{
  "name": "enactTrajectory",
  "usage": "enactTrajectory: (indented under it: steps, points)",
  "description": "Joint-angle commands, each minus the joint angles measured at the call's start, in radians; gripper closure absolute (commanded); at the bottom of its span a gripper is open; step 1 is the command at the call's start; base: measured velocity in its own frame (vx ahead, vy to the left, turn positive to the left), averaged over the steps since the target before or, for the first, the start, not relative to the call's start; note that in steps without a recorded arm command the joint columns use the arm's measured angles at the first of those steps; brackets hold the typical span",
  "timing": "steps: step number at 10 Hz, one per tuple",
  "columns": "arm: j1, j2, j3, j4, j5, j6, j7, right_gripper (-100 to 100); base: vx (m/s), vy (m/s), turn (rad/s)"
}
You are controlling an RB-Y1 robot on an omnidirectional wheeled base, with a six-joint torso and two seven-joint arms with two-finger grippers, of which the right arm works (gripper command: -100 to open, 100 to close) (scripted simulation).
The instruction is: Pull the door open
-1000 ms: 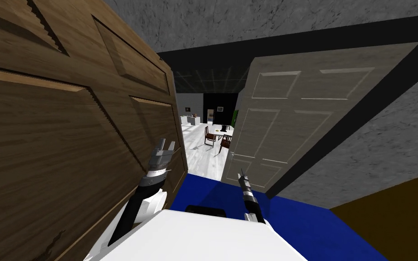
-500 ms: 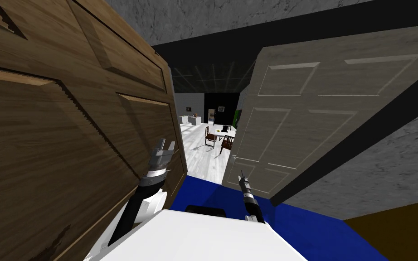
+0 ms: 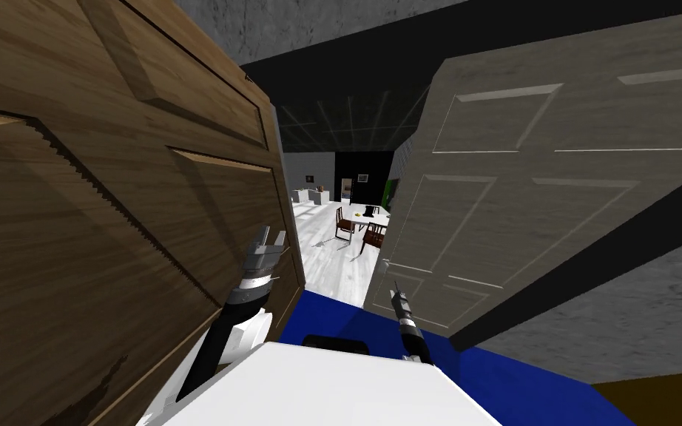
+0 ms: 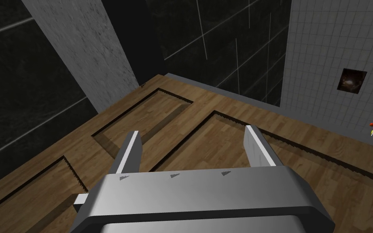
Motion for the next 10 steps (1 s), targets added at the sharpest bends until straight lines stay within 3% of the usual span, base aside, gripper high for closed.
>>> enactTrajectory:
  steps: [1, 7, 9, 10]
  points:
    - [0.0, -0.007, -0.007, 0.007, -0.004, -0.005, -0.006, -100, 0.189, 0.015, 0.083]
    - [-0.004, -0.054, -0.053, 0.087, -0.031, -0.059, -0.046, -100, 0.203, -0.011, 0.109]
    - [0.001, -0.054, -0.054, 0.084, -0.031, -0.057, -0.047, -100, 0.115, 0.003, 0.017]
    - [0.001, -0.054, -0.054, 0.084, -0.031, -0.057, -0.047, 100, -0.024, 0.006, 0.007]
